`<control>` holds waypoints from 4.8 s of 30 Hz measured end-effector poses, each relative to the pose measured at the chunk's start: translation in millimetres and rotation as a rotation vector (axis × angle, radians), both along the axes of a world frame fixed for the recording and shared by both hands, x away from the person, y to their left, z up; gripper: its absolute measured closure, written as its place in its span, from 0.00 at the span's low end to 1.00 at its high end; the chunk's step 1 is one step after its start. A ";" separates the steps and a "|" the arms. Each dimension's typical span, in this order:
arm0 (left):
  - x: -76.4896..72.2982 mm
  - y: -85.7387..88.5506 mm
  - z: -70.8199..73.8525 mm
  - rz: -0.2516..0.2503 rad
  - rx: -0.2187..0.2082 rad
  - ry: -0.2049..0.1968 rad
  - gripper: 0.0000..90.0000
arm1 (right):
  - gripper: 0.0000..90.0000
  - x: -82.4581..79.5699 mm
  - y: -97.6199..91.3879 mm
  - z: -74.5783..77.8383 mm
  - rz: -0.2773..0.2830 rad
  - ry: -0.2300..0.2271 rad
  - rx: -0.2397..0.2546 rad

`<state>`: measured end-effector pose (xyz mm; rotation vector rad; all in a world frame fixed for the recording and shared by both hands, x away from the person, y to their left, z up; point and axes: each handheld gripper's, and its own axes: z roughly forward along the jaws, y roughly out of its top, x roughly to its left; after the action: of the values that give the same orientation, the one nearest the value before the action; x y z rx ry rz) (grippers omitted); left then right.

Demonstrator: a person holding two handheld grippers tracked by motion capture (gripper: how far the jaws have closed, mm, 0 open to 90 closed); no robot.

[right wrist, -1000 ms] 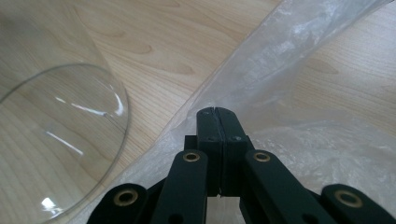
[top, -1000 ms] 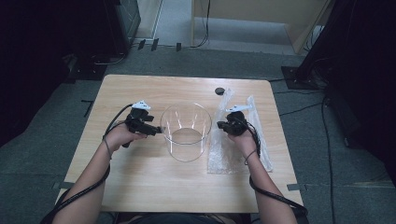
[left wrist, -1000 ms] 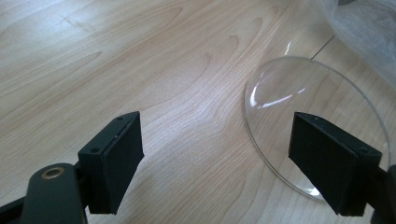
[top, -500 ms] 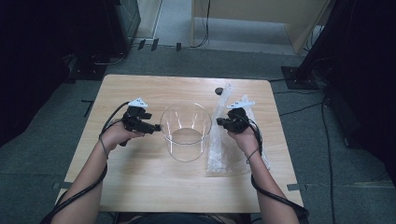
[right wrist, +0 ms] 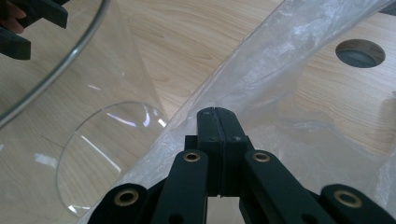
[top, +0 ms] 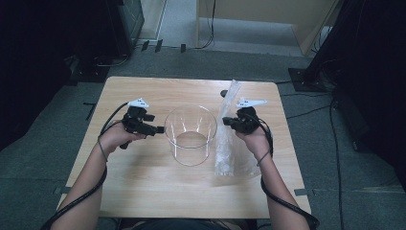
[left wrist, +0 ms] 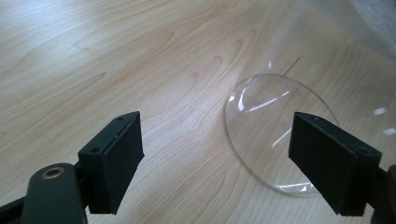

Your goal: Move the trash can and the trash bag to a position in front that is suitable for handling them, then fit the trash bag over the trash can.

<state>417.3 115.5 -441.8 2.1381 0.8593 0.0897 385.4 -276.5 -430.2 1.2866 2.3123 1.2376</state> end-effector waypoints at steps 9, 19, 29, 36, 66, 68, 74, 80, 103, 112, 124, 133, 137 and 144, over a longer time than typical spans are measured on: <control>0.8 3.4 6.0 0.003 -0.006 -0.006 0.19 | 1.00 2.1 6.9 5.9 0.022 0.008 0.002; 3.2 1.7 20.3 0.015 -0.047 0.042 0.19 | 1.00 7.9 9.8 24.4 0.067 0.009 -0.003; -2.4 0.1 31.9 -0.013 -0.021 -0.023 0.19 | 1.00 -2.6 10.0 39.0 0.087 -0.028 0.008; -3.9 5.3 41.9 0.023 -0.033 -0.011 0.19 | 1.00 -7.5 9.7 50.4 0.098 -0.052 0.024; -26.7 -14.6 79.4 -0.037 -0.120 -0.046 0.19 | 1.00 -27.8 23.5 92.7 0.179 -0.167 0.081; -27.4 -16.5 79.7 -0.041 -0.119 -0.054 0.19 | 1.00 -28.6 24.0 95.4 0.180 -0.172 0.092; -30.9 -24.4 80.4 -0.069 -0.120 -0.073 0.19 | 1.00 -30.5 29.8 97.3 0.204 -0.169 0.115; -35.4 -33.1 82.4 -0.088 -0.141 -0.100 0.19 | 1.00 -33.0 37.4 99.5 0.227 -0.174 0.125; -50.1 -60.4 85.3 -0.183 -0.196 -0.128 0.19 | 1.00 -42.4 66.3 103.2 0.306 -0.196 0.118; -55.1 -70.4 85.3 -0.201 -0.205 -0.134 0.19 | 1.00 -45.6 77.9 102.1 0.336 -0.194 0.134; -58.7 -83.7 81.1 -0.190 -0.248 -0.150 0.19 | 1.00 -51.3 94.2 105.2 0.318 -0.232 0.198; -60.6 -83.4 79.7 -0.197 -0.283 -0.191 0.53 | 1.00 -58.3 101.0 110.4 0.351 -0.211 0.283; -62.9 -79.9 83.3 -0.207 -0.284 -0.235 0.80 | 1.00 -58.7 100.8 111.0 0.356 -0.210 0.297; -61.0 -75.2 83.1 -0.216 -0.279 -0.202 0.98 | 0.97 -56.7 97.1 110.2 0.354 -0.211 0.296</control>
<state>356.3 40.3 -358.8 1.9073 0.4890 0.0693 328.7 -179.4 -320.0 0.7860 2.3286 1.7896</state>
